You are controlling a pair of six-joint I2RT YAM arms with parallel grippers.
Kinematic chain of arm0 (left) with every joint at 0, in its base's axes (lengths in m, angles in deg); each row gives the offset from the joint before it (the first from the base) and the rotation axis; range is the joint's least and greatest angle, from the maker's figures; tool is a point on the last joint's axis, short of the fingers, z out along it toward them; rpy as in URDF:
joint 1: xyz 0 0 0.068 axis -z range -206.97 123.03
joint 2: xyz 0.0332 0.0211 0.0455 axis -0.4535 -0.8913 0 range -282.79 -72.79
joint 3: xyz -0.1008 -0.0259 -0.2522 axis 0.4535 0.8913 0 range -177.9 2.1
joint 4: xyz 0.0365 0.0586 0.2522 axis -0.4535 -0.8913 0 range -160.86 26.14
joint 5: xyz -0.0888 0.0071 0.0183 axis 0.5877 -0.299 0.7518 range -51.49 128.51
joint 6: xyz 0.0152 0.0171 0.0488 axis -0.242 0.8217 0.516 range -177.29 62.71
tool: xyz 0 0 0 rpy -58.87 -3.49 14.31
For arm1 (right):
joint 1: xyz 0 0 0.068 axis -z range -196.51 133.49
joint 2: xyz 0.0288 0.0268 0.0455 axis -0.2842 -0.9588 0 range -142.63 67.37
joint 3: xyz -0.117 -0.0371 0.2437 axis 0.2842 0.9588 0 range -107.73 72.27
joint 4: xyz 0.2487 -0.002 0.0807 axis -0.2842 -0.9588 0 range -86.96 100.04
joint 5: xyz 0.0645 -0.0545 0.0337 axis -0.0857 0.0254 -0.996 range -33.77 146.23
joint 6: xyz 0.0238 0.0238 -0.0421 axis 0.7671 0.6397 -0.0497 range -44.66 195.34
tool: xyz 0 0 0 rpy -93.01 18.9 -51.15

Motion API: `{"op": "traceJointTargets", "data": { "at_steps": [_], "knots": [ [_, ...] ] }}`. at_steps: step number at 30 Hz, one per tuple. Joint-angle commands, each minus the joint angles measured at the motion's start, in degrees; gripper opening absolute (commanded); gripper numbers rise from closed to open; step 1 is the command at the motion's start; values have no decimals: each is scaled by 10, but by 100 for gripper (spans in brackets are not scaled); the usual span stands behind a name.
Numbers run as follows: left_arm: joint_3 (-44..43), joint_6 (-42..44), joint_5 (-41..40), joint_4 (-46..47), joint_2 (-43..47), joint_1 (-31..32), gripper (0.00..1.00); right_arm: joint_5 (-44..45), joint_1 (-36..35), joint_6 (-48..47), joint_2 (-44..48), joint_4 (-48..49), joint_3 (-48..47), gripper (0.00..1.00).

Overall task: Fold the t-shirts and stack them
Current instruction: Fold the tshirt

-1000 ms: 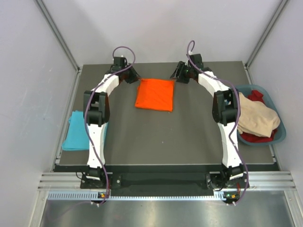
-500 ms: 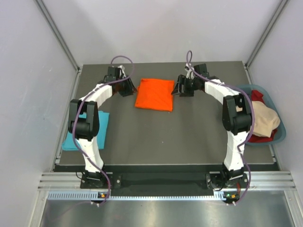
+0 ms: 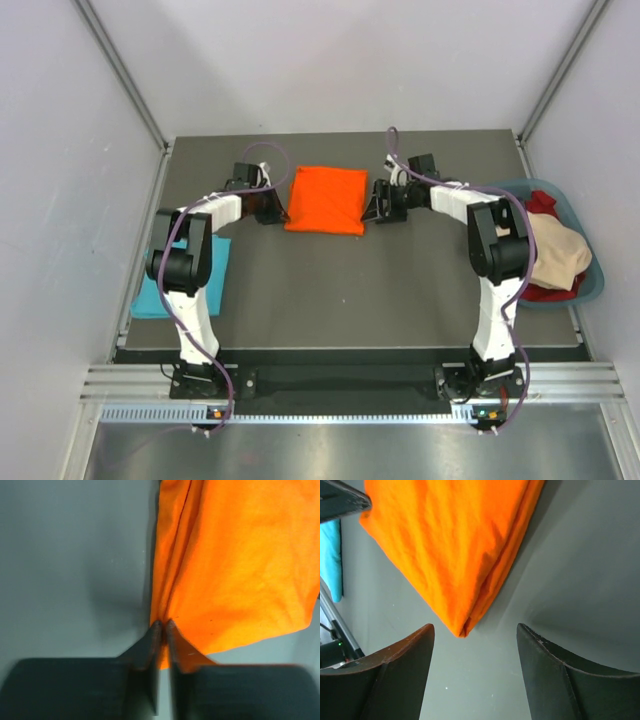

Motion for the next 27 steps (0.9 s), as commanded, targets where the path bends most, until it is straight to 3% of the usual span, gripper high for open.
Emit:
{"op": "traceJointTargets", "data": {
  "at_steps": [1, 2, 11, 14, 15, 18, 19, 27],
  "knots": [
    [17, 2, -1, 38, -3, 2, 5, -24, -8, -14, -16, 59, 0, 66],
    [27, -3, -1, 39, -1, 2, 0, -38, -9, -10, -21, 70, 0, 66],
    [87, -47, -37, 56, 19, 7, 0, -53, -23, 16, -34, 123, 29, 57],
    [109, -60, -39, 67, 31, 7, 0, -47, -23, 20, -35, 127, 40, 41],
    [113, -62, -36, 67, 33, 7, 0, -47, -24, 23, -33, 130, 46, 28],
    [125, -71, -25, 52, 48, 12, 0, -42, -23, 41, -13, 149, 84, 6],
    [129, -73, -23, 45, 55, 14, 0, -38, -25, 54, 7, 149, 97, 3],
    [188, -101, 14, -19, 126, 19, 0, 4, -42, 85, 118, 188, 252, 3]
  ]
}}
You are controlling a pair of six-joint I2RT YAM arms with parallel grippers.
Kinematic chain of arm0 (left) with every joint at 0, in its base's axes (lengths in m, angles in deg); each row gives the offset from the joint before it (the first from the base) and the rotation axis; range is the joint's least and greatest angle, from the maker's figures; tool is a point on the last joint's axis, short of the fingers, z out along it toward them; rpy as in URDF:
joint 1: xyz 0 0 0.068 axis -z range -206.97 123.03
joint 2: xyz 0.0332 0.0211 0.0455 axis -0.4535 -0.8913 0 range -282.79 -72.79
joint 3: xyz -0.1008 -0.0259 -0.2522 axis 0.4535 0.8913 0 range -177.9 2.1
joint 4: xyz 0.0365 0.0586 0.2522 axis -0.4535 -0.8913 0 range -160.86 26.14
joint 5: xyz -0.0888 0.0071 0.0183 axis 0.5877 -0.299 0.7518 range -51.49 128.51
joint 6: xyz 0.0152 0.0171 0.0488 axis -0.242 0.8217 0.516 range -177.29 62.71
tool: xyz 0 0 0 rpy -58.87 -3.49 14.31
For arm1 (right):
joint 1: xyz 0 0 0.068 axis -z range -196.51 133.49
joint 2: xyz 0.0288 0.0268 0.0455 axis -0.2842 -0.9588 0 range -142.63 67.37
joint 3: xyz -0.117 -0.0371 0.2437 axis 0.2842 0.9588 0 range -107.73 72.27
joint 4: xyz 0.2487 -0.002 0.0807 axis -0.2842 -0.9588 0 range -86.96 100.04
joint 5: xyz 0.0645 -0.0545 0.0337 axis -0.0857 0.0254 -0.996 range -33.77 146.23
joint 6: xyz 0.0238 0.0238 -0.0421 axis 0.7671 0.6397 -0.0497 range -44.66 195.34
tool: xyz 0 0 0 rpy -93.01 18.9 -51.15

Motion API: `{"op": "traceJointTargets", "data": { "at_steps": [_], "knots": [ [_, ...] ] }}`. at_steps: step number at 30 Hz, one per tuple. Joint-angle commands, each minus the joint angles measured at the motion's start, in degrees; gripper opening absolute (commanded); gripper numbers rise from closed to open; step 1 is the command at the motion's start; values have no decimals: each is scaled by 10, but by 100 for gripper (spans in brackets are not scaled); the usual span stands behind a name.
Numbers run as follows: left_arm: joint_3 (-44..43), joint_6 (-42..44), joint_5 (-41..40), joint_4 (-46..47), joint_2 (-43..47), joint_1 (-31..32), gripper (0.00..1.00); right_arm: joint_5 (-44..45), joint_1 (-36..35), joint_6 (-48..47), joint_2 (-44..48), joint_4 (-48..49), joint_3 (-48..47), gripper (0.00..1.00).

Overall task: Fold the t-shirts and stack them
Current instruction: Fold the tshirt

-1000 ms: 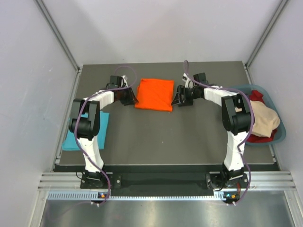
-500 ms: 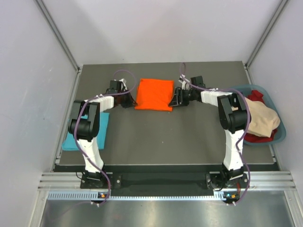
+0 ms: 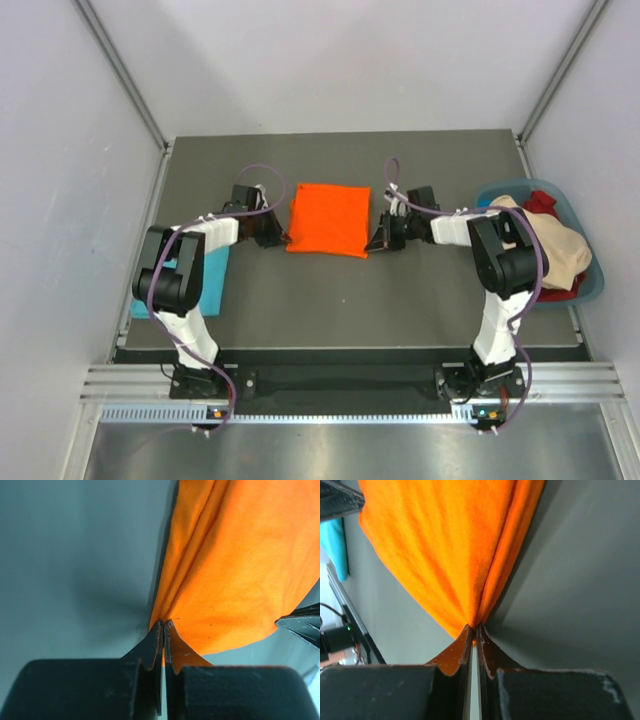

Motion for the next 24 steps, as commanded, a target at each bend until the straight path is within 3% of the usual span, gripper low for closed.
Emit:
{"op": "traceJointTargets", "data": {
  "at_steps": [1, 3, 6, 8, 9, 11, 12, 15, 19, 24],
  "knots": [
    [29, -11, 26, -79, 36, 1, 0, 22, -17, 17, 57, 21, 49, 3],
    [32, -11, 32, -96, 53, 4, 0, 33, -21, 12, 80, 7, 67, 4],
    [39, 5, 43, -130, 81, 14, 9, 62, -22, 4, 108, -34, 85, 7],
    [40, 15, 39, -158, 104, 20, 25, 74, -22, -5, 119, -65, 92, 12],
    [41, 20, 40, -159, 112, 20, 30, 72, -22, -9, 128, -71, 95, 24],
    [24, 45, -2, -172, 124, 18, 39, 69, -23, -14, 137, -93, 93, 37],
    [11, 54, -16, -176, 121, 17, 40, 71, -21, -18, 148, -99, 88, 46],
    [-58, 84, -34, -141, 88, 12, 40, 71, -9, -52, 153, -116, 50, 54],
    [-93, 118, -39, -14, 40, 5, 44, 26, 17, -81, 114, -71, -22, 53],
    [-185, 157, 55, 13, -62, -12, 45, -10, 56, -82, 26, -62, -124, 54]
  ]
}}
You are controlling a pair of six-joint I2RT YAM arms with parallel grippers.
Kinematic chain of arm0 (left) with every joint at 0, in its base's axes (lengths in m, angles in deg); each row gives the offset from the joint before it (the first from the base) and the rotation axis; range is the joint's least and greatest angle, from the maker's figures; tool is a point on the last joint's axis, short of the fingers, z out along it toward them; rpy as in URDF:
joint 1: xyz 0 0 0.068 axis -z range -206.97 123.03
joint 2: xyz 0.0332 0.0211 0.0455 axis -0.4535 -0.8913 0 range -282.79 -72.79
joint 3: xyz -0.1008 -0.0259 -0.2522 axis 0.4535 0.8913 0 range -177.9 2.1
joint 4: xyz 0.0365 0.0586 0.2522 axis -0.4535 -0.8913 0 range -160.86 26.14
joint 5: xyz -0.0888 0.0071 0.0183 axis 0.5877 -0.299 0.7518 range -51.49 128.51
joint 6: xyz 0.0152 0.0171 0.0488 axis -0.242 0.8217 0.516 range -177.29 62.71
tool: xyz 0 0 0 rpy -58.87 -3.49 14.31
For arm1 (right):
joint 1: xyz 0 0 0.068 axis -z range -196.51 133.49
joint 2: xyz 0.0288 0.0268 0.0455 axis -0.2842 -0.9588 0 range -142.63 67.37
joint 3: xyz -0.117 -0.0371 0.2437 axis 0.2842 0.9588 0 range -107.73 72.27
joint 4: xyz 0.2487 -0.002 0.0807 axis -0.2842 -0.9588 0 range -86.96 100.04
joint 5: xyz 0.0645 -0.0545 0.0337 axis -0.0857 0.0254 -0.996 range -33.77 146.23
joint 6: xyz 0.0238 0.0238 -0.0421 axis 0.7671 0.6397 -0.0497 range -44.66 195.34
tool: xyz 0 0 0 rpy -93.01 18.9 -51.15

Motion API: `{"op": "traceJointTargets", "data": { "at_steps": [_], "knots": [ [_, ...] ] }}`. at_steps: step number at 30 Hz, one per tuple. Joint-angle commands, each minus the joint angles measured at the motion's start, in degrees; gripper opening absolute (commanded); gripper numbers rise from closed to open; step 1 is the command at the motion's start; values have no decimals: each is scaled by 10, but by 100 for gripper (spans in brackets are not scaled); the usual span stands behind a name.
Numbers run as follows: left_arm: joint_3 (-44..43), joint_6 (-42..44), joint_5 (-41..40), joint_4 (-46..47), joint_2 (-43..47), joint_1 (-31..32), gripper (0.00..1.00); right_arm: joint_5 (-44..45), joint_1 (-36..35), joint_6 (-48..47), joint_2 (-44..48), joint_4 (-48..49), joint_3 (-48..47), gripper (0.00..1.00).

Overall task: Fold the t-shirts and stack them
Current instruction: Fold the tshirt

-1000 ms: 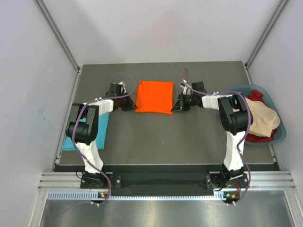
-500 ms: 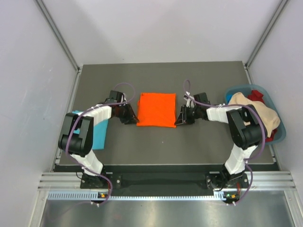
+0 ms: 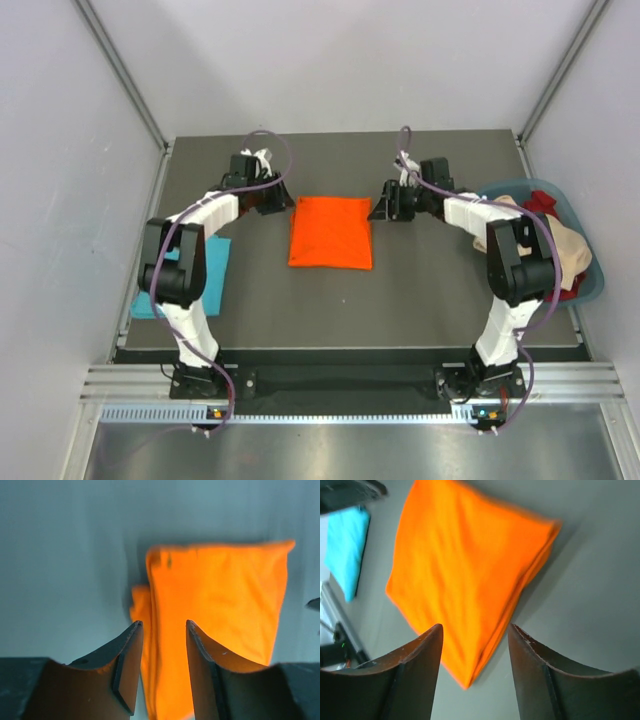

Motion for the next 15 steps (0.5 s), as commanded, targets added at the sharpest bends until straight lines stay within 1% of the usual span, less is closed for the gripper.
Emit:
{"op": "traceJointTargets", "data": {
  "at_steps": [1, 3, 5, 7, 9, 13, 15],
  "knots": [
    [-60, 59, 74, 41, -76, -8, 45, -51, 30, -23, -53, 38, -59, 56],
    [-91, 77, 91, 26, -99, -9, 45, -63, 36, -31, -85, 44, -88, 59],
    [-102, 92, 122, 26, -121, -9, 45, -80, 35, -41, -110, 45, -113, 61],
    [-114, 99, 140, 31, -133, -9, 45, -103, 36, -48, -125, 58, -124, 62],
    [-124, 105, 143, 34, -141, -9, 45, -107, 35, -61, -147, 52, -142, 62],
    [-157, 126, 140, 19, -173, -10, 45, -115, 37, -62, -182, 55, -172, 61],
    [-171, 129, 152, 15, -186, -10, 45, -123, 36, -55, -195, 69, -178, 57]
  ]
}}
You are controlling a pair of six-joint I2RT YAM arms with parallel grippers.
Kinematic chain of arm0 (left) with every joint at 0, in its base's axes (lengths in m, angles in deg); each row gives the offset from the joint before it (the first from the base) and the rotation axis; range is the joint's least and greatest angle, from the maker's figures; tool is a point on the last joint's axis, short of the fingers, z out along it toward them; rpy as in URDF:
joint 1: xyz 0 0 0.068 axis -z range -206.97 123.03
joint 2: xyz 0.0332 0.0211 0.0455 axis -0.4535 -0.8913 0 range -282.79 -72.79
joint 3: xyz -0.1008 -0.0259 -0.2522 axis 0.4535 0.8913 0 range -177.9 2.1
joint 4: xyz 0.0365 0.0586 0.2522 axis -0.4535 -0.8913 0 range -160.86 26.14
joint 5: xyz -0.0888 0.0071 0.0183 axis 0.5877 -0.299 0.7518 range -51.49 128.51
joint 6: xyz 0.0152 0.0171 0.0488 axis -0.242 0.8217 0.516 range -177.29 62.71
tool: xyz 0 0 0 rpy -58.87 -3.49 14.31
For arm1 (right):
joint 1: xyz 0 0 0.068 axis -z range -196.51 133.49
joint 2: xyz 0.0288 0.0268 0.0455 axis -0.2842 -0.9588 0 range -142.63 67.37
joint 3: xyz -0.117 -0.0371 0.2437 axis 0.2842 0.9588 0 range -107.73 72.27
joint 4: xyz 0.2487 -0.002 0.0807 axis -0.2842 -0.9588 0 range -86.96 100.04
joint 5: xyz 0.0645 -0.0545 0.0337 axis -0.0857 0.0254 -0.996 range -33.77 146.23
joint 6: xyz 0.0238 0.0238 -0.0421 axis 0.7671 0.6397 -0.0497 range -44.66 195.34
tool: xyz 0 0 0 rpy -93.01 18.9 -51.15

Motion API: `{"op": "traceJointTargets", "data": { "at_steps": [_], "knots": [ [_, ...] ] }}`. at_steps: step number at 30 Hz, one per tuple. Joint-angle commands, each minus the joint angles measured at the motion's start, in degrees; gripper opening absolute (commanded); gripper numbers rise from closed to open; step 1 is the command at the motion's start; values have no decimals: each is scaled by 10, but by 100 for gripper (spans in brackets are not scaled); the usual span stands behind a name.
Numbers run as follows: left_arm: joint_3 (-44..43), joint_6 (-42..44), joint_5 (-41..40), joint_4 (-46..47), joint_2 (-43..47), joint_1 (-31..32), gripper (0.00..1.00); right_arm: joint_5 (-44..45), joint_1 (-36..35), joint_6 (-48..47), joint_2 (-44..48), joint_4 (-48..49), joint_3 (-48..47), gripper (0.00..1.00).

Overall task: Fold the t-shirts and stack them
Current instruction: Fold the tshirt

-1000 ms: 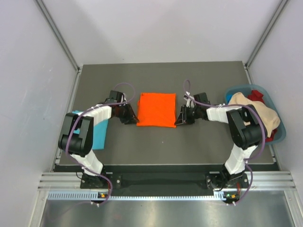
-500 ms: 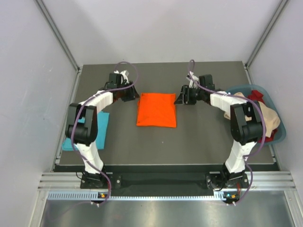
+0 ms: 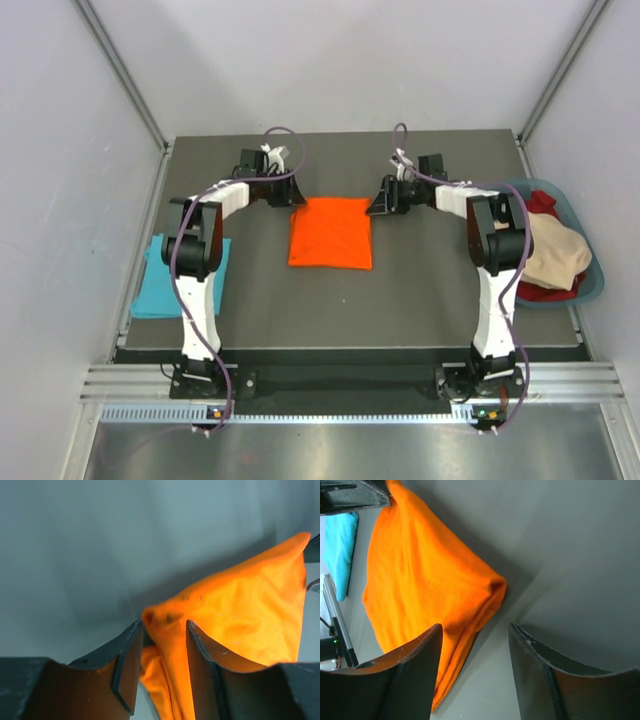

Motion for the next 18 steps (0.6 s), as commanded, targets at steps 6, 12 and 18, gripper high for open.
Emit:
{"op": "traceJointTargets", "data": {
  "at_steps": [6, 12, 18],
  "knots": [
    [-47, 43, 40, 8, -26, -1, 44, -38, 0, -9, -34, 48, -63, 43],
    [-61, 44, 41, 11, -34, -3, 42, -47, -1, 15, -46, 99, -71, 34],
    [-60, 37, 49, 25, -37, -6, 42, -51, -6, 30, -58, 112, -81, 27]
  ]
}}
